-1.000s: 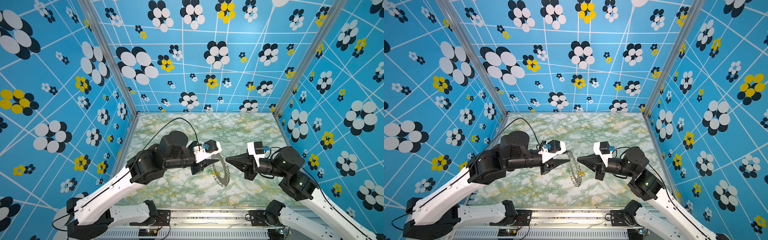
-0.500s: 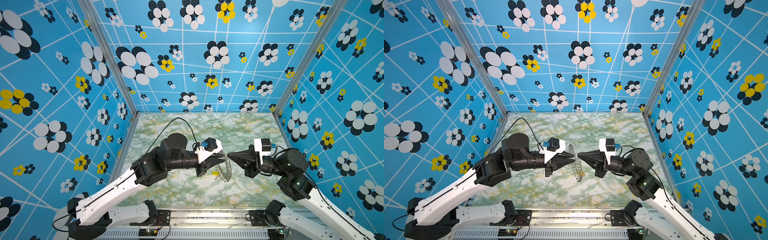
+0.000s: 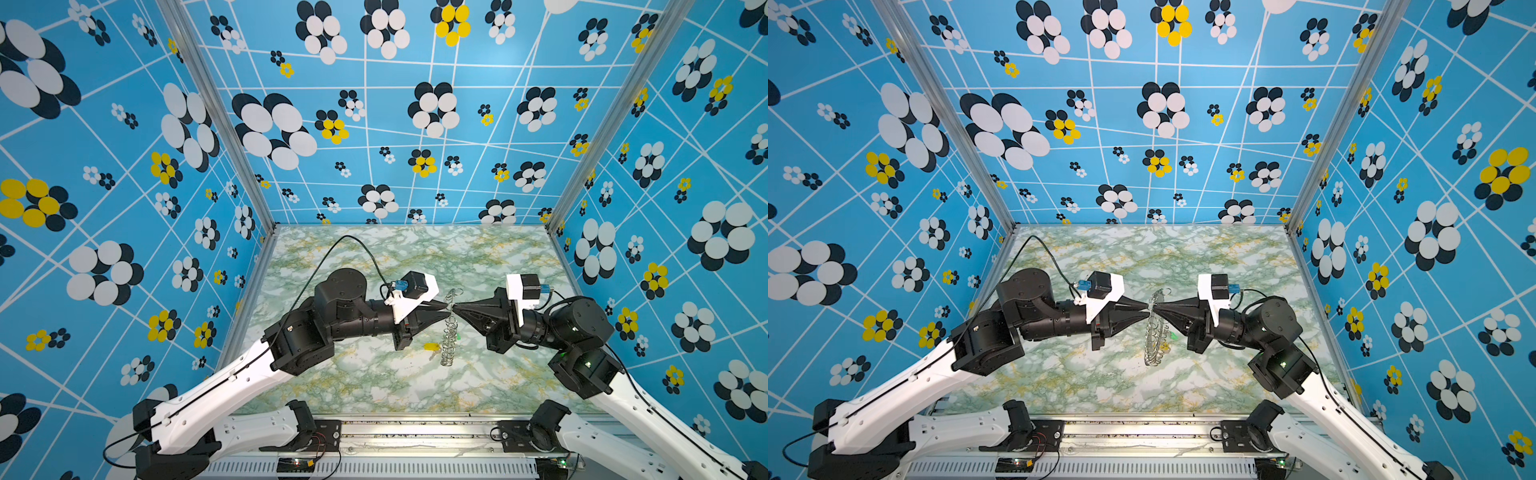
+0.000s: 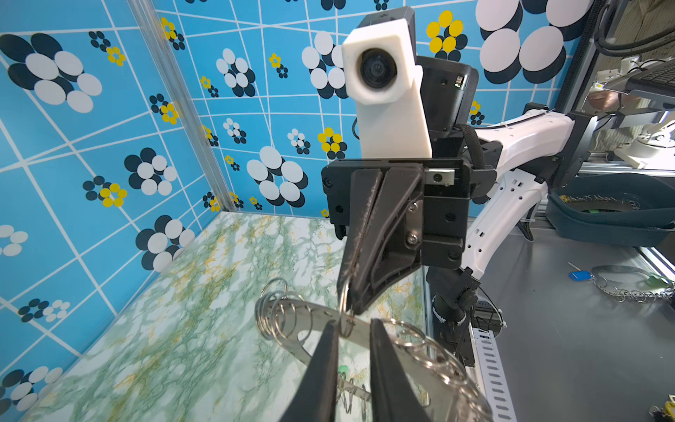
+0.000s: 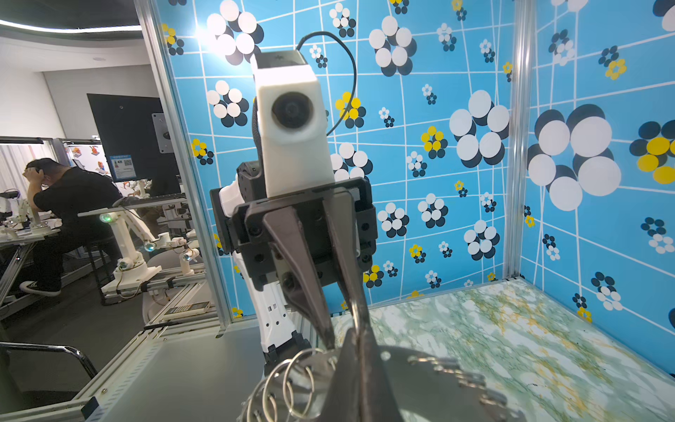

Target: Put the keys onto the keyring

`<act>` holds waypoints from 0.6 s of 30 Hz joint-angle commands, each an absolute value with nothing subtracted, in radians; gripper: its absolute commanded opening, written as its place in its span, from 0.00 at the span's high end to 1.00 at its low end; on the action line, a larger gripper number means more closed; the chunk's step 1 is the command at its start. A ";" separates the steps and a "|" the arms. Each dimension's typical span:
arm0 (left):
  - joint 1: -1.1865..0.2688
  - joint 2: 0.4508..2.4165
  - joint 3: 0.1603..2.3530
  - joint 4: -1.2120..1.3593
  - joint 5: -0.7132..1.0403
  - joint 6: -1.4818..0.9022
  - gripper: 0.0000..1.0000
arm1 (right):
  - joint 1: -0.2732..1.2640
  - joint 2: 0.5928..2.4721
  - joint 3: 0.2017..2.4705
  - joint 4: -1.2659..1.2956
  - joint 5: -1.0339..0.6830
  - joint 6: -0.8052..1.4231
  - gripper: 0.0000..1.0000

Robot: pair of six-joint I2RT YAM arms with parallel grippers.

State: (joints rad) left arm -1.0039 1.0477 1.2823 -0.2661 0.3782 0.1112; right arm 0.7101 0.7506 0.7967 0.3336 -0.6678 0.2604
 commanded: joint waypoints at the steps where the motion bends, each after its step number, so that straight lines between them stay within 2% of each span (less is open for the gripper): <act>1: -0.993 1.031 1.266 -0.205 0.395 0.093 0.81 | 0.706 0.753 0.799 0.399 -0.691 0.284 1.00; 9: -0.990 1.052 1.271 -0.202 0.417 0.095 0.89 | 0.706 0.763 0.803 0.409 -0.701 0.292 1.00; 18: -0.987 1.057 1.263 -0.214 0.418 0.096 0.86 | 0.706 0.764 0.811 0.412 -0.701 0.295 1.00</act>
State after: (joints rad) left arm -0.9947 1.0573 1.2770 -0.2314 0.3977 0.1032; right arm 0.7097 0.7689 0.7967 0.3500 -0.6907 0.2783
